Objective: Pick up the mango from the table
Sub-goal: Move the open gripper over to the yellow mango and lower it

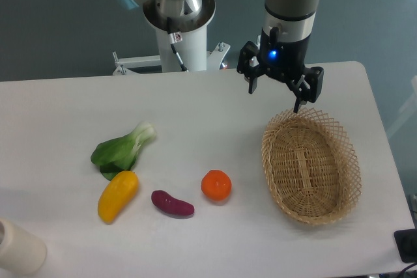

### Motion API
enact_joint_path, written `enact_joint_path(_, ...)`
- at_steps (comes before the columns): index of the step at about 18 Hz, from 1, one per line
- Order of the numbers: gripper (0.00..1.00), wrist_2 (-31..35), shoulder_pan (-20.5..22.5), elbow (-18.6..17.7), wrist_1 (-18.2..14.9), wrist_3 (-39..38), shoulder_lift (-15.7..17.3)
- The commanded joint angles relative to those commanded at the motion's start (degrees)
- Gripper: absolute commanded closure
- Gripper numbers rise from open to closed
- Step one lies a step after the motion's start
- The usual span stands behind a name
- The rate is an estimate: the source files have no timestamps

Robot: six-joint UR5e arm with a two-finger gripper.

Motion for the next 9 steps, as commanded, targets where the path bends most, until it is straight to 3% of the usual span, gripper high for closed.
enact_joint_path(6,0.0,-3.33,0.09,-1.49,0.26,-1.4,0.0)
enact_joint_path(9,0.0,-6.85,-0.87,-3.34,1.57,-7.44,0.7)
